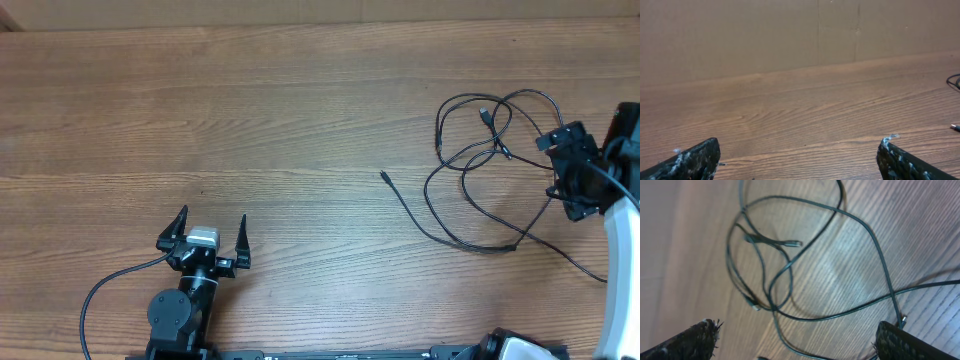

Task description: Untangle cables

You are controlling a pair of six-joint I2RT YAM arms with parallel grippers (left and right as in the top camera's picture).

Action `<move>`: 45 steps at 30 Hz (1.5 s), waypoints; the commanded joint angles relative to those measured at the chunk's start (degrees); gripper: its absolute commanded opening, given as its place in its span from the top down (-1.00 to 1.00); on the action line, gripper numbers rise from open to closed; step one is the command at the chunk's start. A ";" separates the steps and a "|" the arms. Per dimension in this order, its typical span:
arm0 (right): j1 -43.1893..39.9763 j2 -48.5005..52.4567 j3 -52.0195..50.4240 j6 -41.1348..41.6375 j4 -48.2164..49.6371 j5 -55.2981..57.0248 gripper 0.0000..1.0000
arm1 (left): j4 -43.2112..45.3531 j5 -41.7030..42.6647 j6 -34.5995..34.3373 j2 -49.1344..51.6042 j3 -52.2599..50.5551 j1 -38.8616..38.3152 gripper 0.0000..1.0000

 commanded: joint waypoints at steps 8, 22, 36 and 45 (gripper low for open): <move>0.13 -9.40 -0.04 0.02 0.11 -0.07 -1.00 | -0.09 0.42 1.53 -0.61 -0.22 0.31 -0.99; 21.55 -28.15 -0.04 -0.02 0.63 20.96 -1.00 | -0.11 0.42 1.53 -0.61 -0.22 0.31 -0.99; 23.32 -47.56 -16.90 0.37 16.92 22.47 -1.00 | -0.09 0.42 1.53 -0.61 -0.22 0.31 -0.99; 23.61 -62.55 -28.04 8.68 18.14 19.76 -1.00 | -0.09 0.42 1.53 -0.61 -0.22 0.31 -0.99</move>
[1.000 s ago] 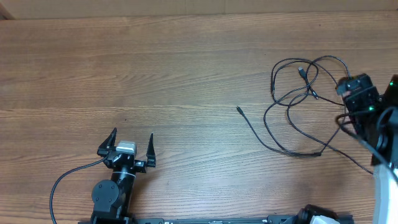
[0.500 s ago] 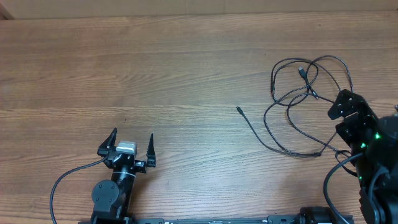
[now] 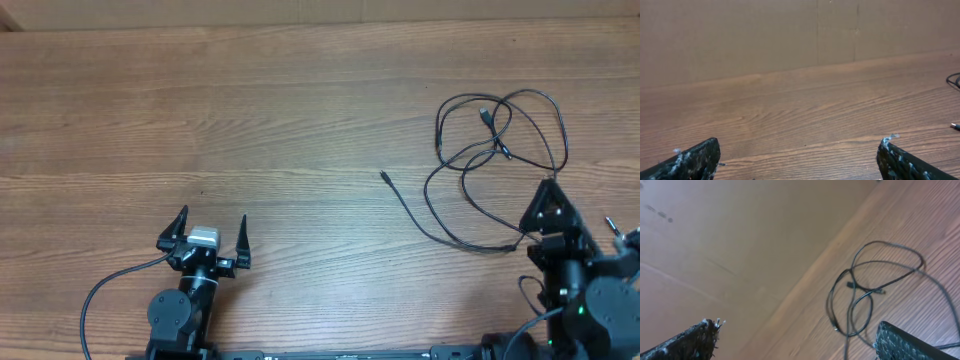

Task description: Untangle cables

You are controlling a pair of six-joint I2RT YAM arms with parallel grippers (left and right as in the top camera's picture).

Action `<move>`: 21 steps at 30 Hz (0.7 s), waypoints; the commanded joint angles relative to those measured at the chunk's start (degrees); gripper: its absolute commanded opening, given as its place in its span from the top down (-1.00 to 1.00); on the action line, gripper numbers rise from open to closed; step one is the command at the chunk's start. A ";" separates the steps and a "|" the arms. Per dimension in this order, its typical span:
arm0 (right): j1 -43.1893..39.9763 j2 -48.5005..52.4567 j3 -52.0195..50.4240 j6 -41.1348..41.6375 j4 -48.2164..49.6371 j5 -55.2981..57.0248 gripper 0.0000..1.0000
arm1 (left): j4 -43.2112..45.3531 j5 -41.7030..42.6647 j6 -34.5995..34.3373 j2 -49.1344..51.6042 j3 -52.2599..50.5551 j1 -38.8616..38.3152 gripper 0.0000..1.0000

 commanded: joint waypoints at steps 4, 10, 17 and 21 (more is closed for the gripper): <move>0.33 -7.96 -4.50 -13.94 14.34 -1.64 -1.00 | -0.09 0.26 1.07 -0.61 -0.22 0.31 -0.99; 0.33 -14.32 -11.87 -31.19 35.36 -10.32 -1.00 | -0.09 0.26 1.07 -0.61 -0.22 0.31 -0.99; 0.33 -16.02 -22.29 -34.86 53.42 -13.20 -1.00 | -0.09 0.26 1.07 -0.61 -0.22 0.31 -0.99; 0.31 -16.02 -29.40 -34.86 59.58 -13.14 -1.00 | -0.09 0.26 1.07 -0.61 -0.22 0.31 -0.99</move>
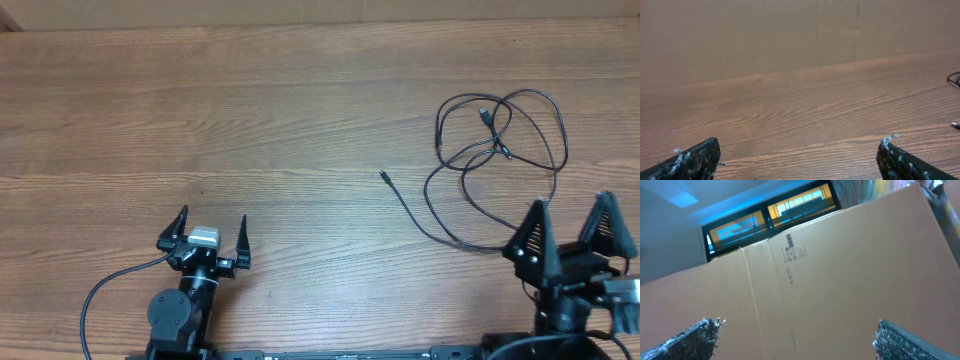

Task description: Untangle cables

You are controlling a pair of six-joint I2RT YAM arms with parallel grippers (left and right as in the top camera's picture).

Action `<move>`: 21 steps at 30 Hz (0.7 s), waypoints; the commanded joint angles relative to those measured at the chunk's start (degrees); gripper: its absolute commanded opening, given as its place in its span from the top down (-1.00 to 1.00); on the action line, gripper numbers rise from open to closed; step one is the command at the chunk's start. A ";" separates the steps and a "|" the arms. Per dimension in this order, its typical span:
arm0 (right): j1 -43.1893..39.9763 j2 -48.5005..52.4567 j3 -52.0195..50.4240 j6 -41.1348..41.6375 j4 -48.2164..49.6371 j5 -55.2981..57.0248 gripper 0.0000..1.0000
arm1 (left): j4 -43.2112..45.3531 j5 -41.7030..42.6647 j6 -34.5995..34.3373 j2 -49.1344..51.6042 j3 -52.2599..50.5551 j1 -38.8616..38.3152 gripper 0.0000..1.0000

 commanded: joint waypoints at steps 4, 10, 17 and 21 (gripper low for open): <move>0.31 -0.46 -13.33 -2.43 10.21 -0.87 -1.00 | -0.11 0.26 0.66 -0.61 -0.22 0.31 -0.99; 0.37 -0.46 -15.85 -2.23 0.81 0.85 -1.00 | -0.11 0.26 0.66 -0.61 -0.22 0.31 -0.99; 0.37 -0.46 -15.85 -2.25 -20.22 2.23 -1.00 | -0.13 0.26 0.66 -0.61 -0.22 0.31 -0.99; 0.37 -0.46 -15.85 -2.21 -20.13 1.92 -1.00 | -0.11 0.26 0.66 -0.61 -0.22 0.31 -0.99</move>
